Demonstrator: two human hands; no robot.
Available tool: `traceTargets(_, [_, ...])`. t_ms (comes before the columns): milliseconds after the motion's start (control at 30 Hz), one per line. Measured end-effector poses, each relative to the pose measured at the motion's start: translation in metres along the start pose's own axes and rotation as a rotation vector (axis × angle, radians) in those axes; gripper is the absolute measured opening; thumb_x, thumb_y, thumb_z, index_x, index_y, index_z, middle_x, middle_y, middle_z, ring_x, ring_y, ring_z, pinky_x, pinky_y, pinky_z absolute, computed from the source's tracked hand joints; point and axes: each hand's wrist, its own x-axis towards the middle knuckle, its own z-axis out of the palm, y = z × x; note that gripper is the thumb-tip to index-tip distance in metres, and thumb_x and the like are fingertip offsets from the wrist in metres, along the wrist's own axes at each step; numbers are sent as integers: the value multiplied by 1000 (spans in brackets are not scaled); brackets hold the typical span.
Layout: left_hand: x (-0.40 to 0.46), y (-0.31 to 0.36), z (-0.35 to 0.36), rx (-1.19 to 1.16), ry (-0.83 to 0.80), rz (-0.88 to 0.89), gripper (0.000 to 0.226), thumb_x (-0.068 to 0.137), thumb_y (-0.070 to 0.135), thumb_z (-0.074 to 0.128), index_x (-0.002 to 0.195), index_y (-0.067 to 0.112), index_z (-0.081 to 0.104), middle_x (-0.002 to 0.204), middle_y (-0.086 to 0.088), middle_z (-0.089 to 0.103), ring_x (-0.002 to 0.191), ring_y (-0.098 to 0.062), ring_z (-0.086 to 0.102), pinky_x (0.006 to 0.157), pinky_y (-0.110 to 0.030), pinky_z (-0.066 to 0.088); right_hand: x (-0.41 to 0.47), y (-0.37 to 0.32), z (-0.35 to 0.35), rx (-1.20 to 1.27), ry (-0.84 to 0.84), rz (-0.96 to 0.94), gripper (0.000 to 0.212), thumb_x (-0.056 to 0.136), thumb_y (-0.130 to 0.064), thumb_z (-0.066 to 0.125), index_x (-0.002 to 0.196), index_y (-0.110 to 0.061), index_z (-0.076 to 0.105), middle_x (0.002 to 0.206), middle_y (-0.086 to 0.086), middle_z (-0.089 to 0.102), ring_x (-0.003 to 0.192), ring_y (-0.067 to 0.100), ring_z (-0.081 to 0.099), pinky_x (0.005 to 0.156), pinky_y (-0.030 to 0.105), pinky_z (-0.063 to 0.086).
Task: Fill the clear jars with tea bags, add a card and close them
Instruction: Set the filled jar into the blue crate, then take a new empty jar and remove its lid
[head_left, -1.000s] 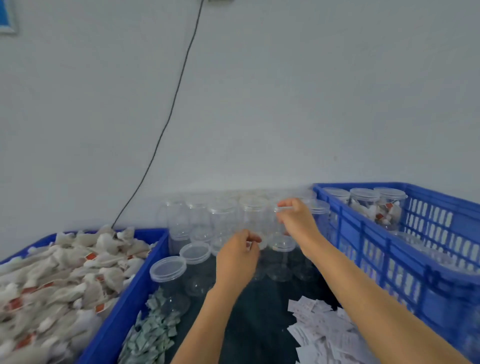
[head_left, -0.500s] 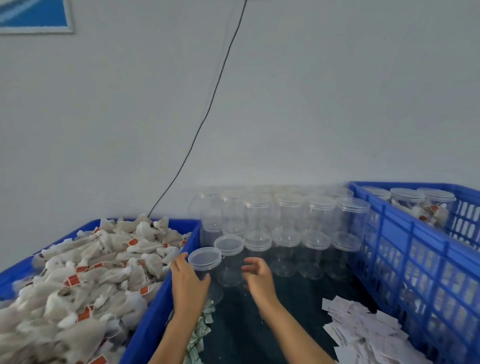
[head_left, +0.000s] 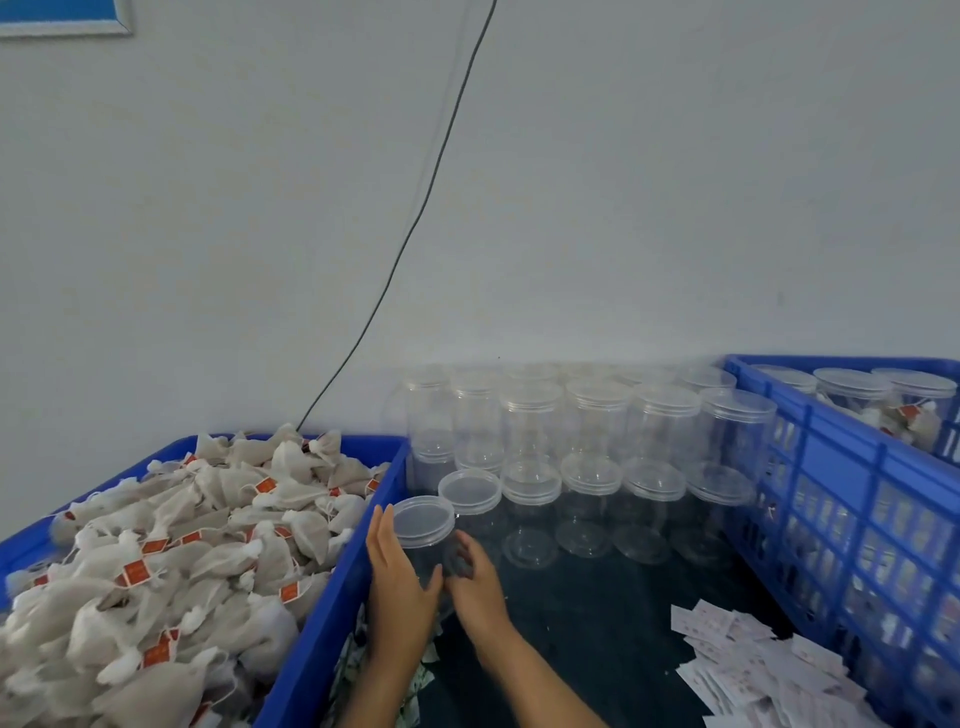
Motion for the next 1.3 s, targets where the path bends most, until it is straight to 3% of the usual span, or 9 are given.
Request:
traceTargets(200, [-11, 20, -7, -94, 168, 183, 95, 66, -8, 81, 145, 9, 31, 149, -15, 30, 133, -30, 41, 104, -37, 39, -15, -19, -14, 29, -11, -202, 49, 87, 5, 60, 119, -32, 53, 113, -18, 60, 97, -12, 59, 75, 9, 48])
traceTargets(367, [-48, 53, -13, -392, 108, 272, 100, 76, -6, 75, 143, 43, 20, 154, 4, 26, 140, -11, 34, 112, -28, 33, -46, -26, -50, 12, -40, -351, 65, 84, 11, 62, 129, -30, 39, 132, -12, 47, 125, 4, 46, 85, 8, 45])
traceTargets(533, [-86, 64, -3, -677, -34, 245, 75, 85, -18, 57, 141, 26, 33, 140, 13, 46, 124, -14, 55, 99, -23, 48, -83, -21, -87, 182, 66, -373, 75, 75, -23, 72, 137, -33, 31, 127, -16, 55, 114, -4, 56, 84, 12, 48])
traceTargets(700, [-102, 48, 12, -509, -144, 170, 83, 70, 5, 84, 135, 32, 42, 130, 18, 51, 118, -7, 54, 94, -15, 43, -100, -9, -99, 198, 263, -303, 67, 69, -29, 80, 125, -23, 44, 118, -3, 60, 100, 3, 64, 85, 24, 54])
traceTargets(833, [-110, 29, 17, -319, -341, 61, 98, 53, 30, 94, 129, 48, 35, 129, 26, 43, 124, 7, 39, 97, -13, 35, -107, -2, -106, 166, 186, -120, 74, 63, -40, 87, 121, -23, 46, 121, 3, 60, 107, 17, 63, 96, 46, 52])
traceTargets(933, [-115, 23, 19, -266, -356, 49, 101, 53, 33, 93, 133, 43, 33, 130, 24, 42, 124, 9, 39, 96, -9, 35, -109, -5, -111, 58, 122, -51, 84, 60, -45, 86, 128, -28, 39, 124, -1, 57, 107, 14, 62, 96, 40, 51])
traceTargets(1033, [-117, 23, 20, -155, -310, 132, 98, 55, 40, 89, 137, 26, 37, 127, 17, 39, 120, 2, 40, 101, -21, 38, -103, -18, -115, -166, 142, -89, 91, 65, -61, 76, 138, -32, 30, 131, -3, 48, 116, 12, 53, 95, 29, 45])
traceTargets(1167, [-120, 25, 20, -33, -315, 245, 96, 58, 48, 83, 138, 17, 39, 126, 14, 37, 120, -6, 41, 102, -23, 38, -93, -31, -114, -839, 94, -147, 79, 70, -85, 40, 133, -38, 37, 129, -7, 43, 116, 15, 46, 97, 38, 42])
traceTargets(1300, [-113, 24, 14, -25, -373, 187, 96, 56, 52, 85, 134, 24, 37, 123, 23, 45, 115, 2, 47, 90, -14, 38, -91, -27, -102, -931, 134, -267, 66, 79, -75, 35, 130, -34, 46, 119, -2, 49, 111, 18, 43, 93, 30, 40])
